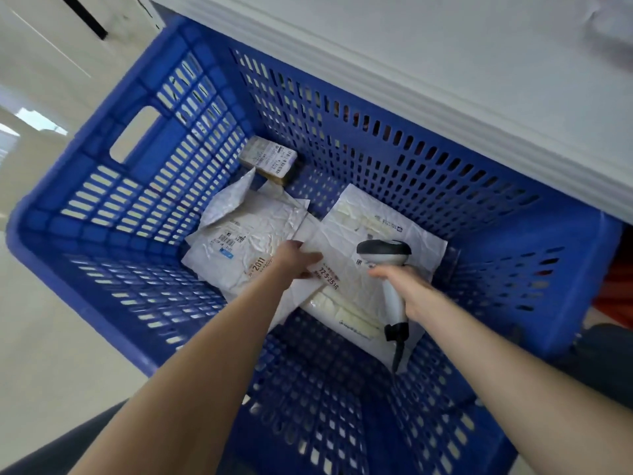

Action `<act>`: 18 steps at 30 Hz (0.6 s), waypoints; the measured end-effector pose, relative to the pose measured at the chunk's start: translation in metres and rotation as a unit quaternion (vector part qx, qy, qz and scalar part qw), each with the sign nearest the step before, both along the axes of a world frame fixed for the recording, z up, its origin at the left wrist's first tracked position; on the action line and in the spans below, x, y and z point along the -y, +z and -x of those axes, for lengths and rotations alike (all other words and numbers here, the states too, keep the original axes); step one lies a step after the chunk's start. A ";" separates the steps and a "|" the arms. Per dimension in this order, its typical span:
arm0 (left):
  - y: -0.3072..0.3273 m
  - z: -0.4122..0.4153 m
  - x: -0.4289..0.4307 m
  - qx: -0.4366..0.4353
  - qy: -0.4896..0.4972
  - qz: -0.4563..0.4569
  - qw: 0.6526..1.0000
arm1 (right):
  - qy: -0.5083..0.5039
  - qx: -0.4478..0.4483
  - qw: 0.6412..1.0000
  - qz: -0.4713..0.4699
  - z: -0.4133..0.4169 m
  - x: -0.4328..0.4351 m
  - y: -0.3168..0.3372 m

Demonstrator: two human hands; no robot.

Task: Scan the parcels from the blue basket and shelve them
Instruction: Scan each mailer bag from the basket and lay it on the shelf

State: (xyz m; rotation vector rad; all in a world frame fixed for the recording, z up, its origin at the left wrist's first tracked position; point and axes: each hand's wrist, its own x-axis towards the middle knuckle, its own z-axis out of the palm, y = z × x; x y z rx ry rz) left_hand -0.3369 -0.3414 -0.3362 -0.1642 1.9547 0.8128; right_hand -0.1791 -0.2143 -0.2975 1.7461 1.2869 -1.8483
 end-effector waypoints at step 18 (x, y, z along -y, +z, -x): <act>0.291 -0.016 -0.042 -0.317 -0.398 -0.097 0.855 | -0.117 -0.273 0.934 -0.198 -0.020 -0.006 0.243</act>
